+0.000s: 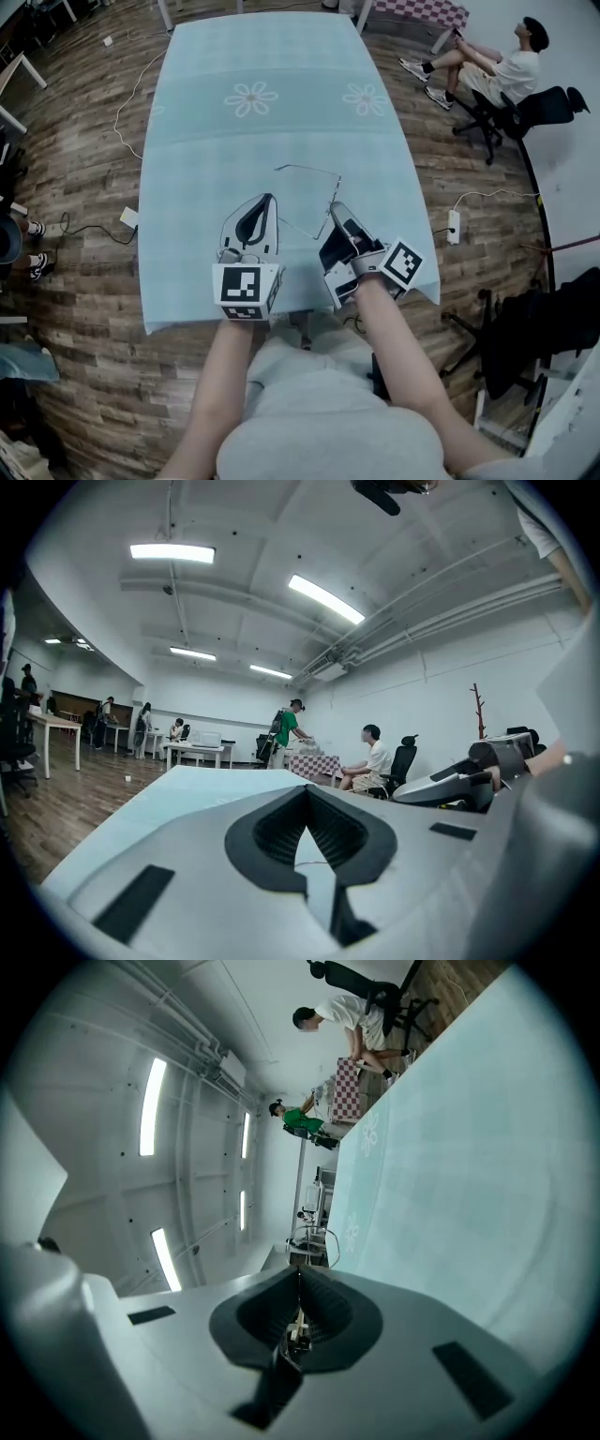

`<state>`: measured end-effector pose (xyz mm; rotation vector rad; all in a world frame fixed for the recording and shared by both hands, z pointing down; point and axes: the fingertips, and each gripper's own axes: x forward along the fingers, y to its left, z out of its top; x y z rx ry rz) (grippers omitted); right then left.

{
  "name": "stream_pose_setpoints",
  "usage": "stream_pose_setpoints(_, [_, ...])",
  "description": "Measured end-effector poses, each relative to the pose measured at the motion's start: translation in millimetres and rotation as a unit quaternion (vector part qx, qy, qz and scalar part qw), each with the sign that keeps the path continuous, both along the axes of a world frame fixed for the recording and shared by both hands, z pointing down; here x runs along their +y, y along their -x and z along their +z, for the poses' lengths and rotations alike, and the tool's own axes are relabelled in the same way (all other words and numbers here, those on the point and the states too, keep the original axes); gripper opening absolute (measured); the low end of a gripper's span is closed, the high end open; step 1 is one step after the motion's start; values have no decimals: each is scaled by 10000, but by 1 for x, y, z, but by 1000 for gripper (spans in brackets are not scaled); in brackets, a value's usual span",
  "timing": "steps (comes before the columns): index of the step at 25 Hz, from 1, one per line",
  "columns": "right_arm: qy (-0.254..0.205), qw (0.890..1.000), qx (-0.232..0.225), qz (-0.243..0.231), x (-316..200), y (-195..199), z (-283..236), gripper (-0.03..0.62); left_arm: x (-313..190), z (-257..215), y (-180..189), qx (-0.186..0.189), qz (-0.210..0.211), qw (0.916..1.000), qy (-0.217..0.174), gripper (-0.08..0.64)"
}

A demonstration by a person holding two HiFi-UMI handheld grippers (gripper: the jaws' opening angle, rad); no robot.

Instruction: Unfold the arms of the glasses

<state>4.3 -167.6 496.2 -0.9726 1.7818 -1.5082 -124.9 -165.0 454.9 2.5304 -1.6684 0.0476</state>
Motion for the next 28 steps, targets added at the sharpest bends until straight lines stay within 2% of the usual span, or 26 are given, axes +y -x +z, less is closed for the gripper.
stream_pose_setpoints(8, [-226,9989,169,384,-7,3,-3,11,-10,3,9,164,33,9999,11,8])
stream_pose_setpoints(17, [-234,9980,399,430,-17,7,13,9,-28,15,14,257,27,9996,102,8])
stream_pose_setpoints(28, [-454,9965,321,625,-36,5,9,11,-45,12,5,97,96,9999,-26,9])
